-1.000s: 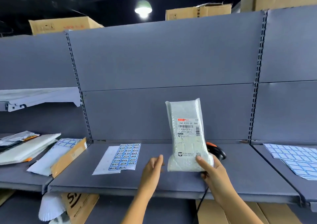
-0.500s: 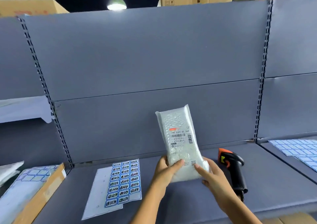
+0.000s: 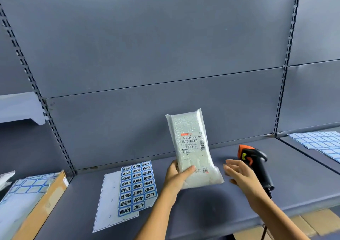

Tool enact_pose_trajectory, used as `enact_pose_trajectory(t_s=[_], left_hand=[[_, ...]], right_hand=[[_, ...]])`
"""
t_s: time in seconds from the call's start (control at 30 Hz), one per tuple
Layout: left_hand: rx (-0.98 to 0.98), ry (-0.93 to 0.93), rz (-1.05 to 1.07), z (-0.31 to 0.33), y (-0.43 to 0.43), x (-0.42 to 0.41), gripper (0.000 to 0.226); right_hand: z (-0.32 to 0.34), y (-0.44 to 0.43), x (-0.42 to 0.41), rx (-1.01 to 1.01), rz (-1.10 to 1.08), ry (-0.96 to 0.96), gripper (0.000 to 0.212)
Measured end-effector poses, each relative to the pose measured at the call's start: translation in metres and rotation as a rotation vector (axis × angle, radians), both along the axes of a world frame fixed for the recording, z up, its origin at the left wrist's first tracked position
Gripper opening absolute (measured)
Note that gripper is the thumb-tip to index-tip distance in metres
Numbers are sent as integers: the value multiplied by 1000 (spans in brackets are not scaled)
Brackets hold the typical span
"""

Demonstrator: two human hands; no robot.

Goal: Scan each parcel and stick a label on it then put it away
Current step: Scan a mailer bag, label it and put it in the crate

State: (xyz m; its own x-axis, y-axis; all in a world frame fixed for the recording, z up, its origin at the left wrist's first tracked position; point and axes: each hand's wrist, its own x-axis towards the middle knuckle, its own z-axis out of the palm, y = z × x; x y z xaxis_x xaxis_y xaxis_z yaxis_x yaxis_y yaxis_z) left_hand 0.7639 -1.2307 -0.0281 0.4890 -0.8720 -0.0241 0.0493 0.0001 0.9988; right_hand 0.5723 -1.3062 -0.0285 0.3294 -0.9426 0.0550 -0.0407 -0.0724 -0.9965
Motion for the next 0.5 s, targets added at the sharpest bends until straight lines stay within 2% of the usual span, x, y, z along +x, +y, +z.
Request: enact_pose_trajectory(t_s=[0.1, 0.2, 0.23, 0.3, 0.37, 0.5], left_hand=[[48, -16, 22, -5, -3, 6, 34], [75, -8, 25, -12, -3, 7, 34], [80, -2, 18, -13, -2, 5, 34], [81, 18, 0, -18, -2, 2, 36], [71, 25, -10, -21, -1, 0, 36], [48, 14, -13, -26, -4, -1, 32]], right_hand=[[-2, -5, -10, -116, -148, 172, 19], [-4, -26, -29, -330, -433, 482, 27], [-6, -34, -35, -320, -472, 581, 32], [-7, -48, -42, -152, -454, 701, 47], [-9, -55, -42, -22, -381, 700, 55], [-12, -61, -42, 17, -345, 665, 48]])
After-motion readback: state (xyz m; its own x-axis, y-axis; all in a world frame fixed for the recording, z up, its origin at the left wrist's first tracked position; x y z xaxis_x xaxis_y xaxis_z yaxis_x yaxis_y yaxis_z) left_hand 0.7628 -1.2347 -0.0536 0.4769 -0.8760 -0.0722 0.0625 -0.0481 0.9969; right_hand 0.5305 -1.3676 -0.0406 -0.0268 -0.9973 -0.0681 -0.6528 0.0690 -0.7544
